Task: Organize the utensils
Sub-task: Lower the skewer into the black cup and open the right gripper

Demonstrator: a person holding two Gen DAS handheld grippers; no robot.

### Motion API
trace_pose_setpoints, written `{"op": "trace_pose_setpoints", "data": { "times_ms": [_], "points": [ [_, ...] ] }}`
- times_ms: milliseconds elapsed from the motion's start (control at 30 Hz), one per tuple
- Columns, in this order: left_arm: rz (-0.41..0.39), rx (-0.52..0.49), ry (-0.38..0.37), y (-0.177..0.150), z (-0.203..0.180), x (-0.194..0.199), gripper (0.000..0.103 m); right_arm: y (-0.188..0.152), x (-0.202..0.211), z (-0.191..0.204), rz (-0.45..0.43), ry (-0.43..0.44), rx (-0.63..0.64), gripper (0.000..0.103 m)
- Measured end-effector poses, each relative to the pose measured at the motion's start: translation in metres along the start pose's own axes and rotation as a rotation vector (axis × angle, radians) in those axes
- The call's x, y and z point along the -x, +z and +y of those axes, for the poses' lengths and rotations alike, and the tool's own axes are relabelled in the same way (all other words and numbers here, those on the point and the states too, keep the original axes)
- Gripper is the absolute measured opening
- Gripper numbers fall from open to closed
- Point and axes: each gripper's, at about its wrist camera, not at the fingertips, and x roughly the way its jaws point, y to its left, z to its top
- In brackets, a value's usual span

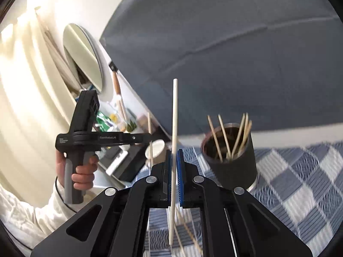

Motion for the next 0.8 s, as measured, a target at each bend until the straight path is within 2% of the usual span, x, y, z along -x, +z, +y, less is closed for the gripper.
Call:
{"op": "trace_pose_setpoints", "data": {
  "times_ms": [167,300,467,567,667,800],
  "points": [
    [-0.058,-0.033,0.017,0.03,-0.028,0.007,0.005,0.032,-0.005,-0.028,-0.058,0.049,-0.003,0.005],
    [-0.111,-0.044,0.0,0.048,-0.044,0.005,0.005,0.055,-0.016,-0.048,-0.095,0.078,0.017,0.005],
    [-0.193,-0.081,-0.078,0.067,-0.06,-0.008,0.005,0.066,-0.037,-0.07,-0.115,0.115,0.021,0.005],
    [-0.224,-0.085,-0.062,0.073,-0.065,-0.021,0.005,0.07,-0.054,-0.086,-0.122,0.14,0.008,0.005],
    [-0.215,-0.08,-0.057,0.075,-0.064,-0.043,0.005,0.073,-0.067,-0.097,-0.137,0.151,0.011,0.005],
    [-0.147,-0.063,-0.033,0.065,-0.059,-0.079,0.005,0.067,-0.08,-0.107,-0.141,0.128,0.021,0.005]
  ]
}}
